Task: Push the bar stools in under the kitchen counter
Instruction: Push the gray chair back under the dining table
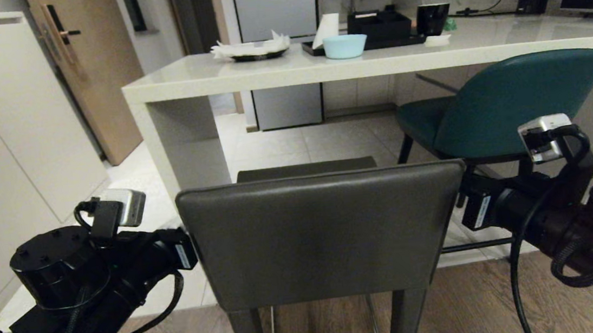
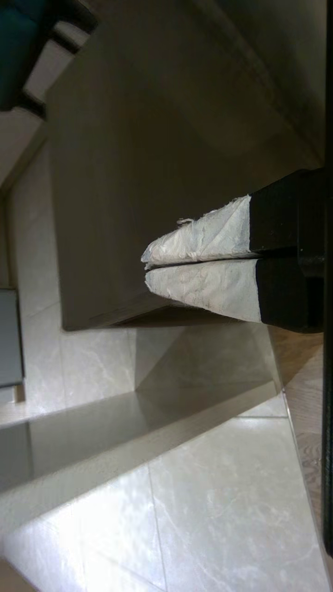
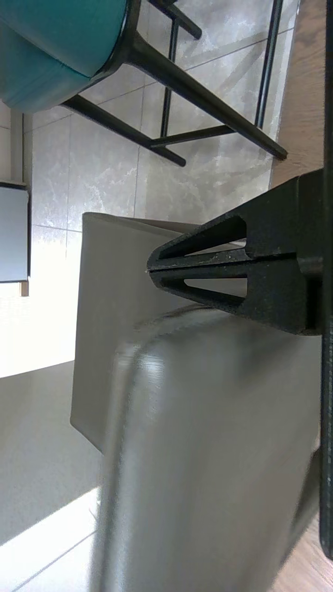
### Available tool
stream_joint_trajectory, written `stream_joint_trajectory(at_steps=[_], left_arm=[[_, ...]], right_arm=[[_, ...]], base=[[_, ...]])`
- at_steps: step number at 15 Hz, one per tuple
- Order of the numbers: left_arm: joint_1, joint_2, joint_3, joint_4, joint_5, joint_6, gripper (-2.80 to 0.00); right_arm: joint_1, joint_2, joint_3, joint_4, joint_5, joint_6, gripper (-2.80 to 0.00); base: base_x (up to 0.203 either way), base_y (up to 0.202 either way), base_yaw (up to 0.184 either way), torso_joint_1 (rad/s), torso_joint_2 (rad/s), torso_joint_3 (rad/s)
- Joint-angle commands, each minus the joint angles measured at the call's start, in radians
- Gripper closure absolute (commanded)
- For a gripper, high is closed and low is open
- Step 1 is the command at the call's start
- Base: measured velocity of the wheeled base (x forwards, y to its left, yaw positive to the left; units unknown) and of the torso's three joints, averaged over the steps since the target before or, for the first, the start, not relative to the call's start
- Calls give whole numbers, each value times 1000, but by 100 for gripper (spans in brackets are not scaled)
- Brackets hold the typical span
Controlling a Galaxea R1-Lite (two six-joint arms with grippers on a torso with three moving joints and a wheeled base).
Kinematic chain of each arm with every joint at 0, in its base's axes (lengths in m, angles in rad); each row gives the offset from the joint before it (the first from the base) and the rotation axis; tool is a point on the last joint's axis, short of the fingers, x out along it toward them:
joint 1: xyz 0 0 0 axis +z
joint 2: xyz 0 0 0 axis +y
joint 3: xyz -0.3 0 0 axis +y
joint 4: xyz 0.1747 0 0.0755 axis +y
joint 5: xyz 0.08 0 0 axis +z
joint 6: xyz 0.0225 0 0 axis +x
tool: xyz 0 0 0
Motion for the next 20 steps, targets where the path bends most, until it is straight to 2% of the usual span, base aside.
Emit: stream_joint_trajectory(at_steps=[1, 3, 7, 13, 17, 20], left_arm=[[-42, 14, 6, -7, 23, 5, 0], [-74, 22, 4, -7, 62, 5, 0], [-90, 55, 8, -10, 66, 5, 0], [-88, 128, -2, -15, 66, 3, 0], [-93, 161, -36, -18, 66, 5, 0], [-88, 176, -51, -20, 76, 5, 0]], right_arm=[[3, 69, -54, -6, 1, 0, 0], [3, 116, -130, -6, 2, 0, 0], [1, 201, -249, -2, 4, 0, 0], [-7, 264, -287, -9, 44, 5, 0], [-60, 329, -380, -9, 61, 5, 0], [-71, 314, -347, -11, 62, 6, 0]], base=[[0, 0, 0, 0, 0, 0], [0, 0, 0, 0, 0, 0], [0, 0, 0, 0, 0, 0], [0, 0, 0, 0, 0, 0], [0, 0, 0, 0, 0, 0], [0, 0, 0, 0, 0, 0]])
